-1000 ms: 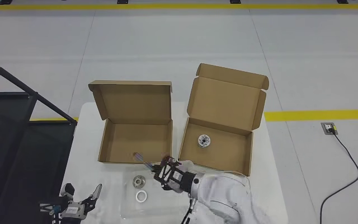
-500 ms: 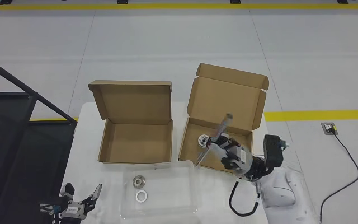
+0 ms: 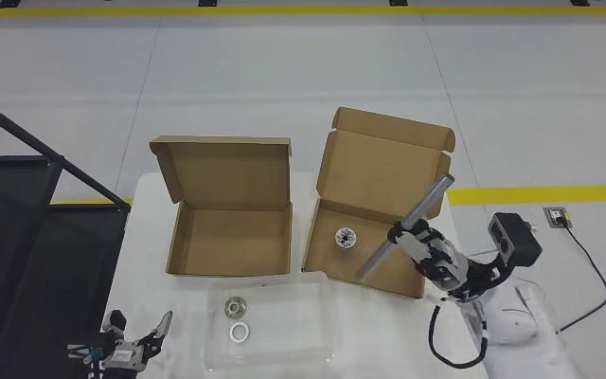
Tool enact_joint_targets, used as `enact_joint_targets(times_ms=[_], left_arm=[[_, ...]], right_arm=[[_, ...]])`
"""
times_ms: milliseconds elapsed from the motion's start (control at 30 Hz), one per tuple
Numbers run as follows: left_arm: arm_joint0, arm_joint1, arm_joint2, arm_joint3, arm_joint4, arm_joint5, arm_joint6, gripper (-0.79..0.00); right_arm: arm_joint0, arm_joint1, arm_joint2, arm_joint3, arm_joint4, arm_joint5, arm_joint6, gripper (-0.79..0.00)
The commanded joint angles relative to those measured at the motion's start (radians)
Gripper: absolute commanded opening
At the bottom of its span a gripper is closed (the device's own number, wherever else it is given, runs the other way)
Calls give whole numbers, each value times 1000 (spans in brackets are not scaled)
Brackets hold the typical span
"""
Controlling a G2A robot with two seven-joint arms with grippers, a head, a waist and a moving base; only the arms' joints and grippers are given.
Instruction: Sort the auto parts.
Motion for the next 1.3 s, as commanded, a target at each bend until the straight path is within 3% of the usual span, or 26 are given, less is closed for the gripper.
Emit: enact_joint_targets(times_ms=[0, 200, 433, 600, 800, 1167, 1200, 1233, 1267], left_arm=[[0, 0, 0, 0, 0, 0, 0, 0], [0, 0, 0, 0, 0, 0, 0, 0], [0, 0, 0, 0, 0, 0, 0, 0], [0, 0, 0, 0, 0, 0, 0, 0], [0, 0, 0, 0, 0, 0, 0, 0], [0, 0, 0, 0, 0, 0, 0, 0], [0, 0, 0, 0, 0, 0, 0, 0], [0, 0, 0, 0, 0, 0, 0, 0], [0, 0, 0, 0, 0, 0, 0, 0]], right_arm=[[5, 15, -3, 28, -31, 0, 62, -785], [55, 49, -4, 190, -180, 13, 223, -785], [173, 39, -98, 270, -507, 457, 341, -785], [260, 26, -179, 346, -639, 594, 372, -785], [364, 9, -267, 453, -720, 674, 475, -785], [461, -23, -371, 624, -708, 685, 531, -785], [467, -26, -377, 639, -708, 685, 521, -730], [473, -29, -381, 653, -704, 684, 508, -526], [478, -31, -385, 667, -699, 679, 501, -462]])
